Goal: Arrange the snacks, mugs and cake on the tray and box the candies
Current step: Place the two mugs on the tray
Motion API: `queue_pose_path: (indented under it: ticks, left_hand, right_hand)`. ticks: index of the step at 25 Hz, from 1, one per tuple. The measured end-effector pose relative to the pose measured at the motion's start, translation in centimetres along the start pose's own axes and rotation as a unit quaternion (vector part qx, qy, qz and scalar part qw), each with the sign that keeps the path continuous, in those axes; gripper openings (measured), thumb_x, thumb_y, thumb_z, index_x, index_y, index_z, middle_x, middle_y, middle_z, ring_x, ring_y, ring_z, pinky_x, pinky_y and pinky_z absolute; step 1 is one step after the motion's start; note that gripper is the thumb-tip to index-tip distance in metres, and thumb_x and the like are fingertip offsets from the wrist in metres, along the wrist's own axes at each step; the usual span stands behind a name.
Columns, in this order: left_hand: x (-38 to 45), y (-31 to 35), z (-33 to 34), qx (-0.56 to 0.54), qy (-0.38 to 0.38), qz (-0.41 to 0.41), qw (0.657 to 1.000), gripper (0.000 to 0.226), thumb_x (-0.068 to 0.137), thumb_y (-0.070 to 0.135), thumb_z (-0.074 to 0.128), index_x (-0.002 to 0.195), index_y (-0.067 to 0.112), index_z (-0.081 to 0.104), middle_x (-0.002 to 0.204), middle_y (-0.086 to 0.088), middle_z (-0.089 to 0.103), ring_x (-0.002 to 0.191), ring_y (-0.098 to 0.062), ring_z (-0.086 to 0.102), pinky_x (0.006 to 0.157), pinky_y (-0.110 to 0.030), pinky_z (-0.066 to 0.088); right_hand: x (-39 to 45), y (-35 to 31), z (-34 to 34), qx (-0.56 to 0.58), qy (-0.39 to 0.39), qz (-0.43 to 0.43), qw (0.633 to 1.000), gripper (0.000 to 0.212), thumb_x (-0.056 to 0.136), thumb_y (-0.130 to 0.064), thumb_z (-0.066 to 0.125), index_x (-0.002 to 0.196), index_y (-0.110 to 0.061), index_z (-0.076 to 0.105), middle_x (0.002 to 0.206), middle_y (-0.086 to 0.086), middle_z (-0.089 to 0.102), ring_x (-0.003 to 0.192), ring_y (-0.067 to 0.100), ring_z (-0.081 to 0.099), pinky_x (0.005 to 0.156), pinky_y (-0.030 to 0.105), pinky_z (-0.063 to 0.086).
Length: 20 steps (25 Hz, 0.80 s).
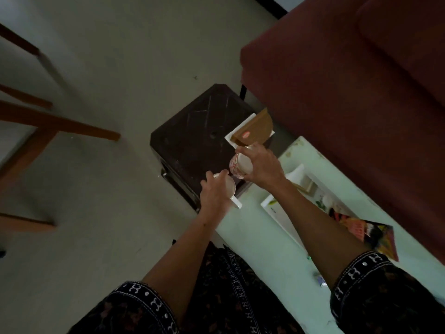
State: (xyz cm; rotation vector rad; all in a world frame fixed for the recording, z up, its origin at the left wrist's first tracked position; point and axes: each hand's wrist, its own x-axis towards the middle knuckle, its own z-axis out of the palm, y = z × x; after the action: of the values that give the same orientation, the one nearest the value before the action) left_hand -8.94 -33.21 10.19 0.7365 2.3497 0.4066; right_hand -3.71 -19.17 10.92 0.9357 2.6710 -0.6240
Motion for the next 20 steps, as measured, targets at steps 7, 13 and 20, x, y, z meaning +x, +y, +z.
queue_pose_path:
  ticks: [7,13,20]
  left_hand:
    - [-6.0,6.0,7.1,-0.002,-0.030,0.023,0.999,0.083,0.060,0.015,0.082,0.130,0.026,0.039,0.126,-0.013,0.039,0.113,-0.035,0.045,0.085,-0.041,0.048]
    - [-6.7,10.7,13.8,0.000,-0.052,0.041,0.998,0.079,0.063,0.014,0.080,0.129,0.027,0.037,0.125,-0.013,0.038,0.111,-0.034,0.045,0.083,-0.040,0.049]
    - [-4.9,14.5,20.5,0.013,-0.089,0.070,0.994,0.078,0.066,0.012,0.076,0.130,0.027,0.034,0.132,-0.016,0.032,0.116,-0.038,0.042,0.085,-0.043,0.050]
  right_hand:
    - [-8.6,9.1,-1.6,-0.034,-0.018,0.036,0.999,0.082,0.062,-0.022,0.082,0.133,-0.039,0.044,0.131,0.007,0.044,0.114,0.032,0.050,0.095,0.042,0.047]
    - [-11.2,17.1,-0.7,-0.032,-0.032,0.061,0.997,0.080,0.062,-0.022,0.083,0.131,-0.039,0.045,0.128,0.008,0.046,0.112,0.032,0.053,0.094,0.042,0.048]
    - [-10.1,24.5,2.7,-0.037,-0.053,0.083,0.994,0.083,0.063,-0.023,0.083,0.133,-0.039,0.042,0.133,0.008,0.043,0.116,0.033,0.051,0.092,0.042,0.050]
